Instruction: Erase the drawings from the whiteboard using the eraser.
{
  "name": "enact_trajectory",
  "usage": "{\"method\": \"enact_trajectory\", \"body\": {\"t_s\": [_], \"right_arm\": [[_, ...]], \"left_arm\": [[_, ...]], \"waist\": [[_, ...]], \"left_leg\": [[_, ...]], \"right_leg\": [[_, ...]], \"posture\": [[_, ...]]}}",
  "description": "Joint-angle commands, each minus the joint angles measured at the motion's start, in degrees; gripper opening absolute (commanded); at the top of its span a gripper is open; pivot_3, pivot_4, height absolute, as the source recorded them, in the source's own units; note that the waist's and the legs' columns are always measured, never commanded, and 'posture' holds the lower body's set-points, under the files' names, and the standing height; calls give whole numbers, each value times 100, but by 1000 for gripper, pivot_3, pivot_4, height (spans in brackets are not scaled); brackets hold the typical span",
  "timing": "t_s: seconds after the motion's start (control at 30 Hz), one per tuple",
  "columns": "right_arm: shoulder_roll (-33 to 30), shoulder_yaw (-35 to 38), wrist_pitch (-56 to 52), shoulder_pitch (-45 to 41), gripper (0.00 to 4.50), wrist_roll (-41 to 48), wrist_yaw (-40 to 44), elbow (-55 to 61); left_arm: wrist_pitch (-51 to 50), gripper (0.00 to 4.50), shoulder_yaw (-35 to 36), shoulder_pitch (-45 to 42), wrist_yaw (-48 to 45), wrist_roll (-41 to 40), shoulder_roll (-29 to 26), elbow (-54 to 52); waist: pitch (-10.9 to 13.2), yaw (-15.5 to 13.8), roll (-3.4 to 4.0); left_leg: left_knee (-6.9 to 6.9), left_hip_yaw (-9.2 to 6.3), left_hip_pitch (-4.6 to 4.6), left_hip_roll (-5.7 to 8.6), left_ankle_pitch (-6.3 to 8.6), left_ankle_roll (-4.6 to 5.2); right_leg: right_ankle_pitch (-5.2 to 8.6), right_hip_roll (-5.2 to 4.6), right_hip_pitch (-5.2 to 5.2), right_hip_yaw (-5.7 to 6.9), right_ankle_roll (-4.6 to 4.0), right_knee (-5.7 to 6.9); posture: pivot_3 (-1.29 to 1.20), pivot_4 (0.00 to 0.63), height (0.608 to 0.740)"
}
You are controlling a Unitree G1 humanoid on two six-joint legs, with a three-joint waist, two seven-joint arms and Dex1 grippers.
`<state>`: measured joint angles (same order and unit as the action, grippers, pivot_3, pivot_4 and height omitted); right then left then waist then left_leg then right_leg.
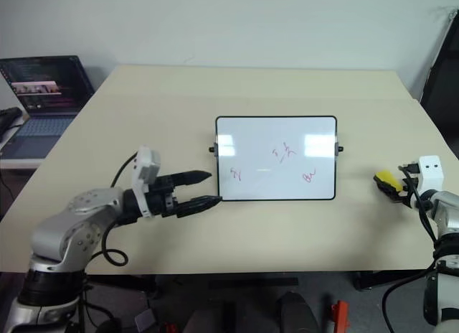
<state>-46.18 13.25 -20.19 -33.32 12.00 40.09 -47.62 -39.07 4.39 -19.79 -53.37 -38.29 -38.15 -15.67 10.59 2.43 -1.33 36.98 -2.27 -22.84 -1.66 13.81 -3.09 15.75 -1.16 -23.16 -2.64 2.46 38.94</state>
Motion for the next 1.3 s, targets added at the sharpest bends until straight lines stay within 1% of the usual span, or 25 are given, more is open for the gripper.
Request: {"method": "enact_trajectory", "body": {"t_s": [0.03, 0.2, 0.43, 0.6, 0.67, 0.73, 0.9, 0.93, 0.97, 1.13, 1.23, 1.3], "right_arm": [[-204, 120, 208, -145, 4459, -16, 77, -101], [-258, 196, 310, -193, 4459, 43, 132, -277], [-312, 204, 381, -288, 4459, 41, 176, -389], [-225, 166, 364, -295, 4459, 33, 161, -326], [-187, 157, 344, -300, 4075, 39, 148, -283], [-165, 182, 363, -312, 3581, 59, 133, -291], [-133, 304, 394, -303, 1729, 161, 45, -244], [-131, 318, 388, -311, 1488, 175, 48, -233], [-128, 330, 368, -308, 1430, 189, 47, -200], [-183, 341, 324, -101, 1430, 223, 109, 145], [-282, 517, 56, 35, 1429, 429, 179, 763], [-393, 603, -240, 213, 1429, 576, 244, 1526]], "left_arm": [[242, 4500, 262, -368, -61, -39, -166, -264], [216, 4500, 173, -459, -254, -88, -331, -363], [111, 4500, 256, -594, -553, -217, -654, -344], [78, 4500, 259, -637, -611, -253, -714, -329], [89, 4500, 229, -663, -627, -222, -728, -299], [94, 4500, 204, -701, -625, -201, -725, -275], [129, 4500, 266, -710, -612, -174, -764, -259], [134, 4500, 260, -714, -603, -165, -762, -258], [147, 4500, 279, -728, -592, -157, -765, -241], [197, 4500, 341, -789, -613, -100, -827, -135], [264, 4500, 401, -767, -649, -17, -931, -46], [330, 4500, 500, -736, -674, 24, -1029, 30]], "waist": [[0, -3, 0], [0, 23, 0], [0, 67, 0], [0, 69, 0], [0, 69, 0], [0, 70, 0], [0, 70, 0], [0, 71, 0], [0, 71, 0], [1, 71, 1], [2, 71, 4], [3, 71, 5]], "left_leg": [[0, 0, 0, 0, 0, 0], [-1, 3, 1, 0, 0, 0], [-1, 3, 2, 0, 0, 0], [-1, 4, 2, 0, 0, 0], [-1, 4, 2, 0, 0, 0], [-1, 4, 2, 0, 0, 0], [-1, 4, 2, 0, 0, 0], [-1, 4, 2, 0, 0, 0], [-1, 4, 2, 0, 0, 0], [-1, 4, 2, 0, 0, 0], [-2, 3, 1, 0, 0, 0], [-1, 3, 0, 0, 0, 0]], "right_leg": [[0, 0, 0, 0, 0, 0], [0, 0, 0, -4, 0, -1], [0, 0, 0, -4, 0, 1], [0, 0, 0, -4, 0, 0], [0, 0, 0, -4, 0, 0], [0, 0, 0, -4, 0, 0], [0, 0, 0, -4, 0, 0], [0, 0, 0, -5, 0, 0], [0, 0, 0, -5, 0, 0], [0, 0, 0, -4, 1, 1], [1, 0, -2, -4, 1, 0], [1, 0, -2, -4, 1, 1]], "posture": [[0, 150, 740], [0, 150, 740], [0, 150, 740], [0, 150, 740], [0, 150, 740], [0, 150, 740], [0, 150, 740], [0, 150, 740], [0, 150, 740], [0, 150, 740], [0, 150, 740], [0, 150, 740]]}}
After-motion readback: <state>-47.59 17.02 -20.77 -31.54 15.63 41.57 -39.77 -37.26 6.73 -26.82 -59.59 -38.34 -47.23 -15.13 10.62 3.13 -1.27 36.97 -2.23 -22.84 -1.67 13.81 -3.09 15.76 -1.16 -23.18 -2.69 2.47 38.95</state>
